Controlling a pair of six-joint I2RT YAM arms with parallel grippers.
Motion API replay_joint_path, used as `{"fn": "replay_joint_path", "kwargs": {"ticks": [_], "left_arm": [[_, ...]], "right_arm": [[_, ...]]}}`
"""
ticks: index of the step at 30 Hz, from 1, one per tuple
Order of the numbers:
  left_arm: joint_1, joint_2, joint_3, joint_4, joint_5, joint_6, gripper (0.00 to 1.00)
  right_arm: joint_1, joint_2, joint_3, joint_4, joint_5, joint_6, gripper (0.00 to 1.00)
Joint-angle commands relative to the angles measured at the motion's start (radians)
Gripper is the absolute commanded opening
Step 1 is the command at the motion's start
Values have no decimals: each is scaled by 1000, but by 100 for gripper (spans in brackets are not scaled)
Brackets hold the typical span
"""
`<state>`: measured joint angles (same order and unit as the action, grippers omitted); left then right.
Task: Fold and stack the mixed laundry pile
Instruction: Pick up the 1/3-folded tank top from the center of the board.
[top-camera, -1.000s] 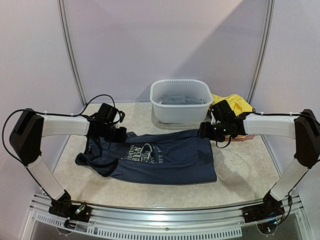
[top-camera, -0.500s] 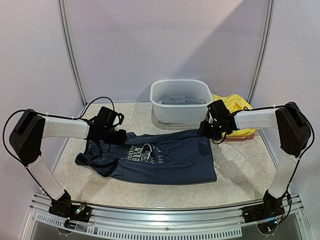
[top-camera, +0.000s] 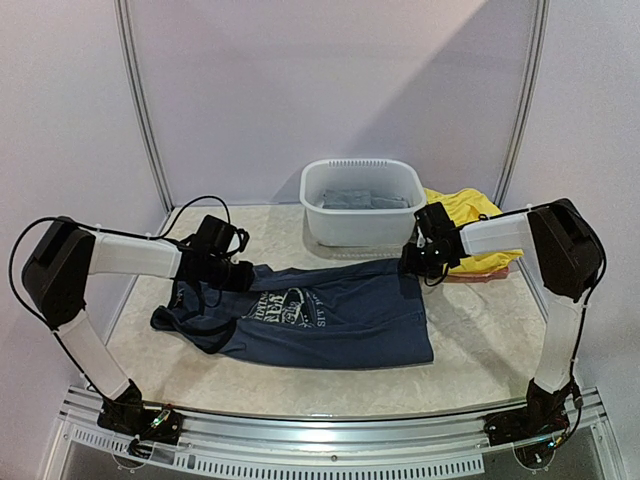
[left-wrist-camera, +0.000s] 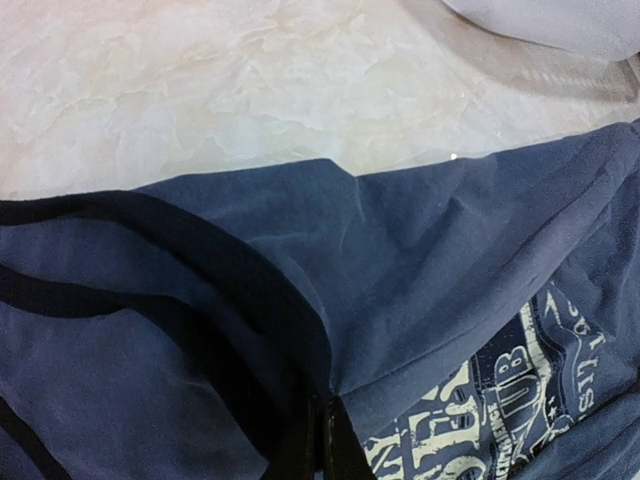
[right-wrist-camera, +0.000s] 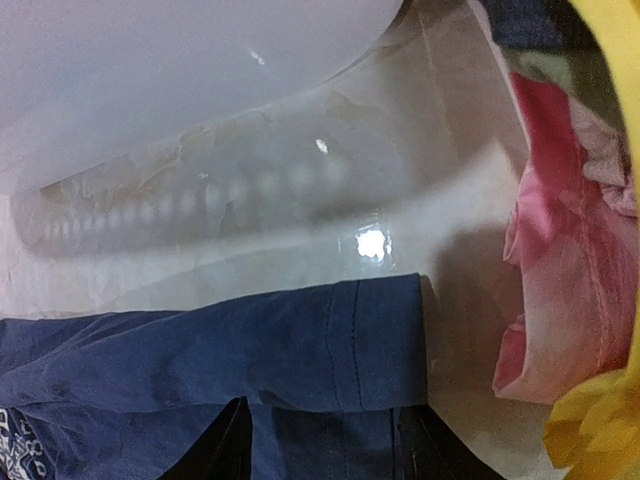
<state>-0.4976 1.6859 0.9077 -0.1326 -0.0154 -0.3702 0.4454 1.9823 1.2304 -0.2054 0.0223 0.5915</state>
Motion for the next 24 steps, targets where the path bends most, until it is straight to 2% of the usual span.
{"fn": "replay_joint_path", "kwargs": {"ticks": [1, 11, 19, 24], "left_arm": [[-12, 25, 19, 8, -11, 11, 0], [-12, 58, 47, 1, -12, 13, 0], [-12, 70, 63, -10, -13, 16, 0], [-12, 78, 65, -11, -16, 16, 0]], "right_arm": [[-15, 44, 19, 35, 10, -41, 49], [-24, 57, 27, 58, 19, -67, 39], [-25, 83, 65, 40, 81, -90, 39], [-26, 93, 71, 49, 78, -97, 28]]}}
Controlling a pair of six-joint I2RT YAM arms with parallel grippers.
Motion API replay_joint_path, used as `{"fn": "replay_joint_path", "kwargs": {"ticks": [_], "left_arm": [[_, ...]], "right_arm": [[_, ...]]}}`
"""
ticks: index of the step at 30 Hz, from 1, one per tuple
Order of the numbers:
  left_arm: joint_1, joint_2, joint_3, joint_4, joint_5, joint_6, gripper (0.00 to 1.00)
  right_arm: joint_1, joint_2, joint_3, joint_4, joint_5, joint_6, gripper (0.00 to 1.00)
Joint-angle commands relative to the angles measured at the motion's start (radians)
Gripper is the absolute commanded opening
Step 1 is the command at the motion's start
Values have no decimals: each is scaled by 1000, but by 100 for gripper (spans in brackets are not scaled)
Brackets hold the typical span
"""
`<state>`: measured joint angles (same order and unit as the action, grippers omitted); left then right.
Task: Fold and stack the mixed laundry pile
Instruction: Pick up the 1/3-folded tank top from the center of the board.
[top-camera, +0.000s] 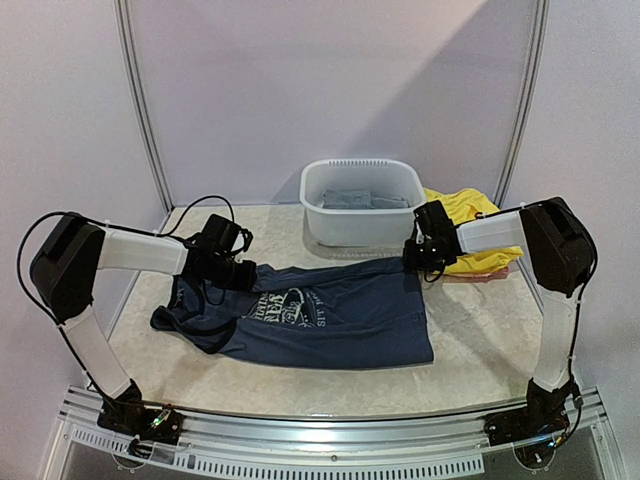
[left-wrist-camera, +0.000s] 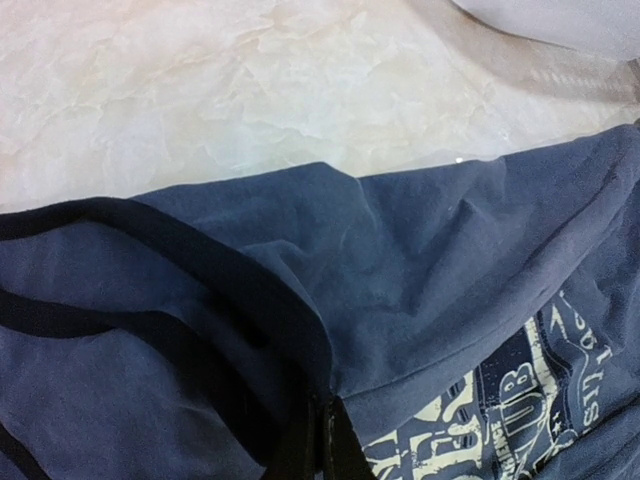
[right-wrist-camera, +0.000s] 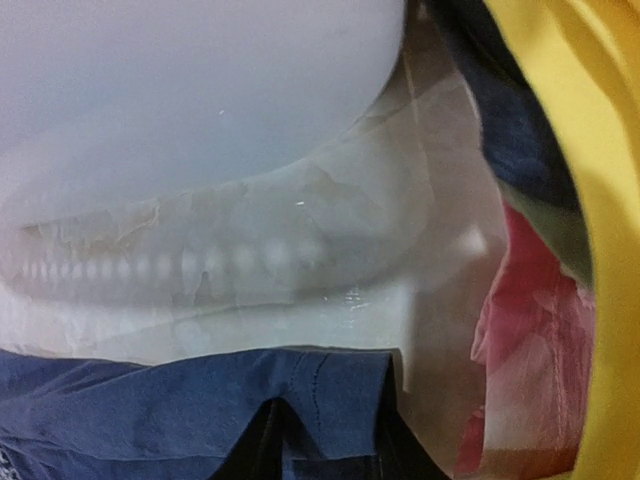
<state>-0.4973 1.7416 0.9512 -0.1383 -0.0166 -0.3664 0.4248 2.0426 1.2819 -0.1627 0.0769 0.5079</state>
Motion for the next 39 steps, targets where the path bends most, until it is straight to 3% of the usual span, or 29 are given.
{"fn": "replay_joint_path", "kwargs": {"ticks": [1, 7, 13, 18, 29, 39], "left_arm": [[-12, 25, 23, -6, -15, 12, 0], [-13, 37, 35, -7, -16, 11, 0], [-12, 36, 81, -55, -33, 9, 0], [-12, 39, 138, -113, -52, 7, 0], [-6, 76, 269, -209, -87, 24, 0], [-5, 6, 218, -254, -97, 0, 0]], "right_arm": [[-5, 34, 22, 6, 23, -15, 25], [-6, 43, 36, -1, 21, -19, 12], [-5, 4, 49, -56, 17, -9, 9], [-5, -53, 58, -122, -16, 0, 0], [-5, -209, 3, -214, -181, 20, 0], [-4, -330, -104, -295, -228, 24, 0]]}}
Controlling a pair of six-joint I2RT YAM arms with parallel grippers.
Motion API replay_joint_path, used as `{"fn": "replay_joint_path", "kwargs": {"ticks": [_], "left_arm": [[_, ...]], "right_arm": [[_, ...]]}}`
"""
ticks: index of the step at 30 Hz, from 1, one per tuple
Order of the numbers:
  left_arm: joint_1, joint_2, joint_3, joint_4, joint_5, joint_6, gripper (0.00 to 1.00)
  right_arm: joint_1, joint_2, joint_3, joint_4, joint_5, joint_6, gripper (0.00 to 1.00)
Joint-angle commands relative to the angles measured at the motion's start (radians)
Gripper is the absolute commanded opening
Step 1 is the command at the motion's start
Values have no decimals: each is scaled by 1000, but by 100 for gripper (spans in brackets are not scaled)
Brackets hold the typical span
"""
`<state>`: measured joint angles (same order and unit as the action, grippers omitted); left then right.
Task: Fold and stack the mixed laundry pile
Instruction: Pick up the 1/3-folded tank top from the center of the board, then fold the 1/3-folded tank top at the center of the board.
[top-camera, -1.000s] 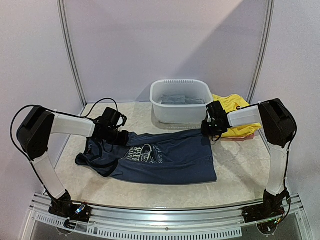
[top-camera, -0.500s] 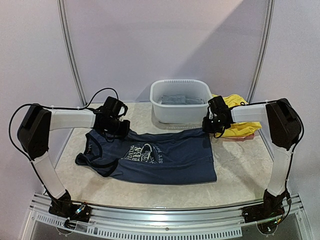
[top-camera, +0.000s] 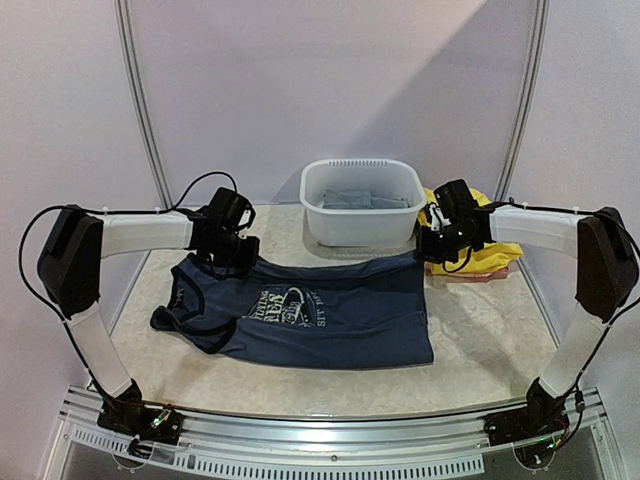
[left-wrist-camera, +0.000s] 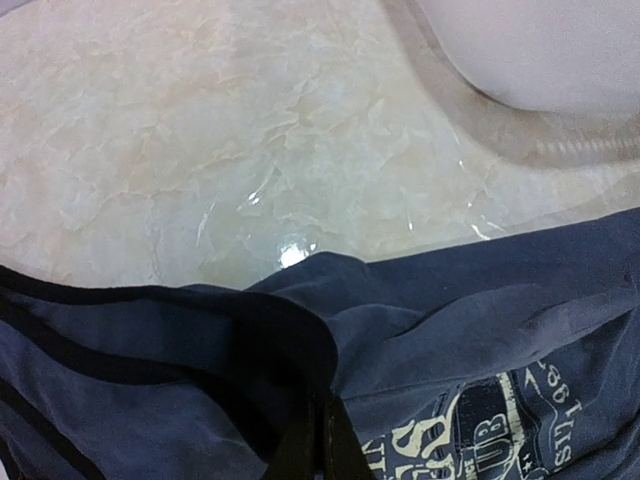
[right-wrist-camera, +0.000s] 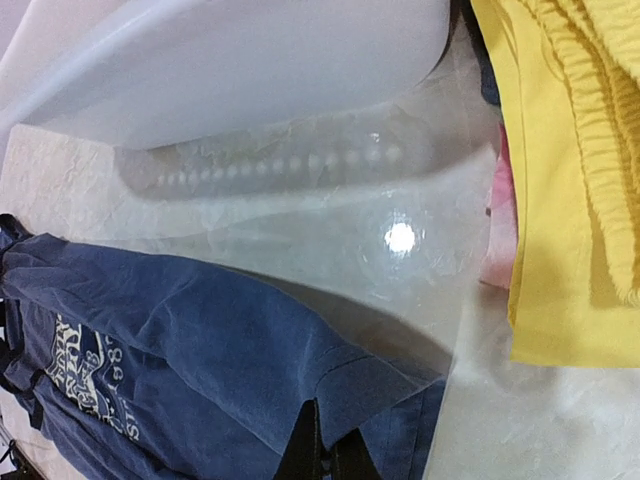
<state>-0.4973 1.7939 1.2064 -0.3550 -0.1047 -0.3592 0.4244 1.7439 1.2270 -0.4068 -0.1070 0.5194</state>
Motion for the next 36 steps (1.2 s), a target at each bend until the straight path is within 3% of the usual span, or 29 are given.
{"fn": "replay_joint_path", "kwargs": {"ticks": [1, 29, 36], "left_arm": [[-4, -50, -49, -39, -15, -12, 0], [-36, -148, -275, -8, 3, -108, 0], [-54, -183, -332, -17, -2, -157, 14]], "right_arm": [[-5, -32, -60, -51, -48, 12, 0], [8, -75, -231, -9, -97, 22, 11], [7, -47, -191, -68, -51, -7, 26]]}}
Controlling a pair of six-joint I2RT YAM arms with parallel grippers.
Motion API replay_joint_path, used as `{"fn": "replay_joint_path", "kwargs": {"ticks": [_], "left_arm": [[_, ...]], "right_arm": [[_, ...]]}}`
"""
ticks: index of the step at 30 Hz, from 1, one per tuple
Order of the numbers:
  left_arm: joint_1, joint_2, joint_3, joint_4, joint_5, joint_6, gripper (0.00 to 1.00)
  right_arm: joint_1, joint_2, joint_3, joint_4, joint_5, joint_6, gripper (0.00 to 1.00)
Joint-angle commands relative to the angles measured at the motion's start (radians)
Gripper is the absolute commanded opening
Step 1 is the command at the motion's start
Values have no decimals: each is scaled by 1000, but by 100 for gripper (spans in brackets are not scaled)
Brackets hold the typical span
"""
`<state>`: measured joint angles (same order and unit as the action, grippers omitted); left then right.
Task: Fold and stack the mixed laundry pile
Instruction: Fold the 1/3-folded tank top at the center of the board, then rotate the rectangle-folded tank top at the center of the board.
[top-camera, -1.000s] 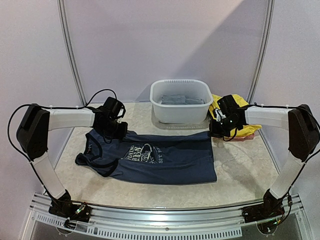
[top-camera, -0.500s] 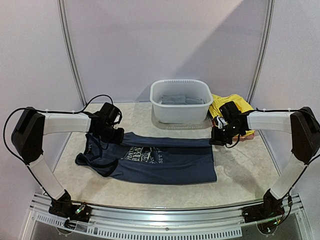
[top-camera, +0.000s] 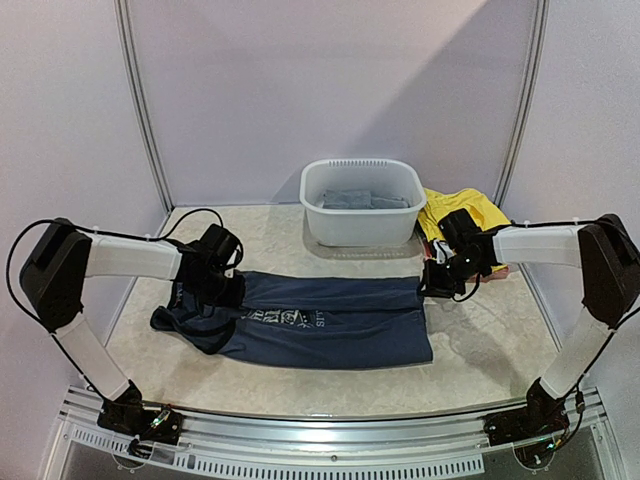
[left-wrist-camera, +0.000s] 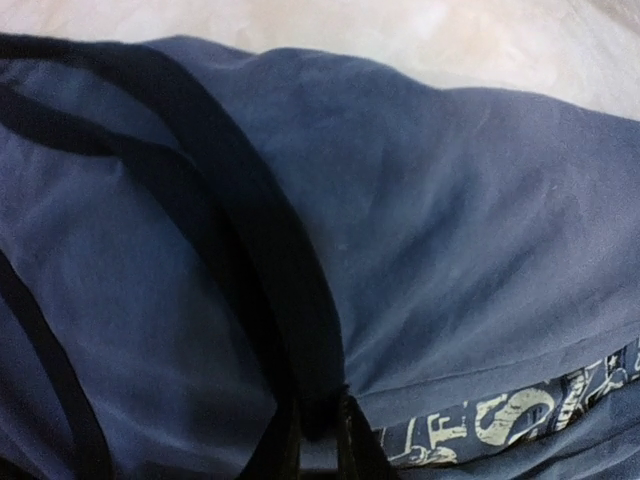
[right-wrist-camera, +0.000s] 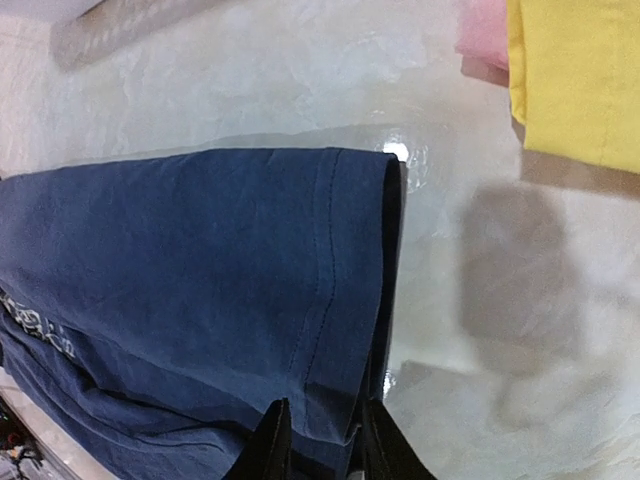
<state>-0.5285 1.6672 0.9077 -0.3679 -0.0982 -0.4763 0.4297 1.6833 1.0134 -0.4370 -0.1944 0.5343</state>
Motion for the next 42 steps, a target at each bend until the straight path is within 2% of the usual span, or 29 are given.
{"fn": "replay_joint_path", "kwargs": {"ticks": [1, 3, 6, 9, 12, 16, 23, 33, 42], "left_arm": [[-27, -75, -43, -9, -12, -43, 20], [-41, -111, -53, -22, -28, -47, 32], [-60, -179, -58, -56, -77, -48, 51], [-83, -267, -53, -125, -153, -60, 58], [-104, -322, -47, -182, -186, -77, 58], [-152, -343, -51, -214, -172, -98, 51], [-238, -288, -104, -101, -44, -156, 42], [-251, -155, -156, -4, -42, -185, 37], [-237, -31, -180, 89, -104, -153, 32]], "right_arm": [[1, 2, 30, -49, 38, -25, 30], [2, -19, 40, -62, 32, -33, 39], [3, -68, 49, -71, 21, -37, 43], [23, -104, 60, -46, -19, -46, 44], [66, -95, 95, -22, -49, -65, 44], [121, -15, 166, 5, -99, -98, 43], [145, 167, 253, 61, -187, -124, 41], [145, 303, 216, 80, -145, -133, 41], [145, 297, 118, 100, -92, -97, 41]]}}
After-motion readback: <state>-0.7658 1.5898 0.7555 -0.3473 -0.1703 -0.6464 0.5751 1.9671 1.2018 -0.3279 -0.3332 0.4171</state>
